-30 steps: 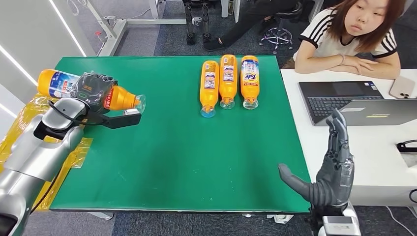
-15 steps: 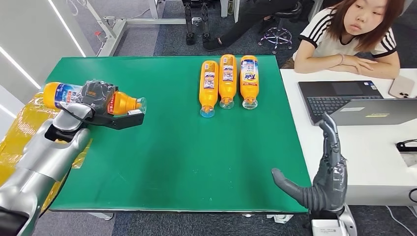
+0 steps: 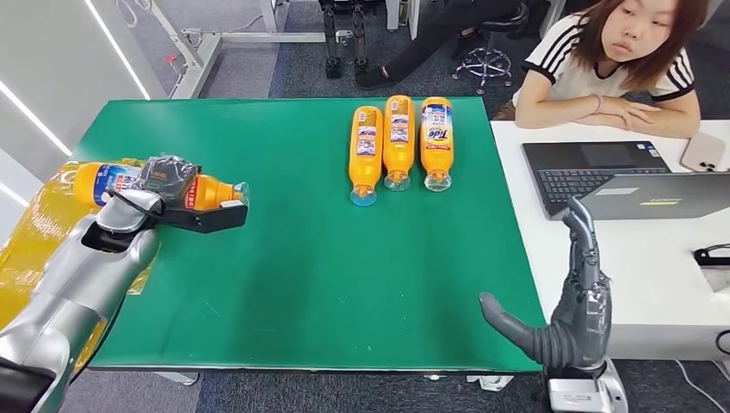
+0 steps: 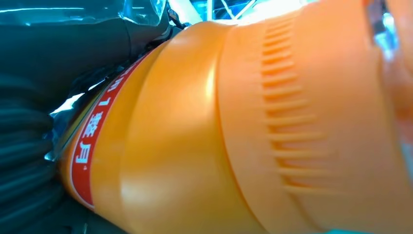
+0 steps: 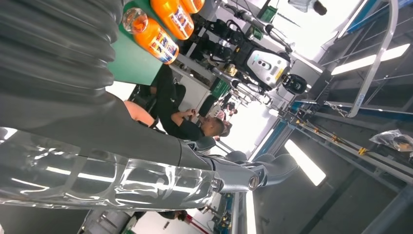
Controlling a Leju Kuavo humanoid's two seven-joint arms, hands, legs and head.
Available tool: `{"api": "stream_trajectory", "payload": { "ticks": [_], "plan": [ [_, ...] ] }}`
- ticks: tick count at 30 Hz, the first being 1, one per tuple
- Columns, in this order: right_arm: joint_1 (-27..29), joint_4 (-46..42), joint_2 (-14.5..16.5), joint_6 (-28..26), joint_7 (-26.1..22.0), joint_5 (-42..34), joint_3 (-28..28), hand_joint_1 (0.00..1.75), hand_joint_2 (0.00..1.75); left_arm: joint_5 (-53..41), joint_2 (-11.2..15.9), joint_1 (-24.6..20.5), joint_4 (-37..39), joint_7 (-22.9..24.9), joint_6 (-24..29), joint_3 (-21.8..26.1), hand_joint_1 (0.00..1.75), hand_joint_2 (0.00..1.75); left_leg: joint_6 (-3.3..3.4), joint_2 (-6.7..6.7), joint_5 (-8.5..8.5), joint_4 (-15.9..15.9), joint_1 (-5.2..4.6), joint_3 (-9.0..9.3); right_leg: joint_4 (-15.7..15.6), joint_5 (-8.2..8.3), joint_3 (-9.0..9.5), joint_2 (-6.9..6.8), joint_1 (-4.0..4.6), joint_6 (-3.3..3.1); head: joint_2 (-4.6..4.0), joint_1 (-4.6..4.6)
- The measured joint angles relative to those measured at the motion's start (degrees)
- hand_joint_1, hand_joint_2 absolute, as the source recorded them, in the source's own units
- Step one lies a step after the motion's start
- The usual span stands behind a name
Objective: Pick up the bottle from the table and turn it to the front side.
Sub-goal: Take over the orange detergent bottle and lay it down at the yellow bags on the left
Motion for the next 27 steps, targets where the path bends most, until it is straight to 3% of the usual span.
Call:
{"api": "stream_trajectory", "payload": {
  "ticks": [10, 17, 21, 27],
  "plan": [
    [1.3, 0.1, 0.0, -0.3, -0.1, 0.1, -1.7, 0.00, 1.75, 3.1, 4.1, 4.0, -2.1, -1.2, -2.5, 1.8, 1.75, 1.75, -0.02, 0.00, -0.01, 0.0, 0.01, 0.00, 0.0, -0.02, -0.01, -0.01, 0.01, -0.01, 0.00, 0.01],
    [2.4, 0.0, 0.2, -0.2, -0.8, 0.6, -2.0, 0.00, 1.75, 4.6, 6.9, 10.1, -7.0, -1.6, -2.6, 4.4, 1.75, 1.75, -0.06, 0.06, -0.04, 0.0, 0.01, 0.02, 0.0, -0.03, -0.04, 0.07, 0.00, 0.00, 0.00, 0.00],
    [1.9, 0.0, 0.3, 0.1, -0.9, 0.6, -2.0, 0.00, 1.75, 5.3, 7.0, 12.2, -8.6, -2.5, -3.0, 5.2, 1.75, 1.75, -0.06, 0.02, -0.04, 0.0, 0.01, -0.01, 0.0, -0.04, -0.03, 0.01, 0.00, 0.01, 0.00, 0.01],
    [0.6, 0.0, 0.3, 0.1, 0.0, 0.9, -1.7, 0.00, 1.75, 6.0, 5.1, 11.5, -6.9, -4.5, -2.7, 5.2, 1.75, 1.75, -0.05, 0.01, -0.03, 0.0, 0.00, 0.01, 0.0, -0.02, -0.01, 0.00, 0.00, 0.01, 0.00, 0.01]
  ]
}}
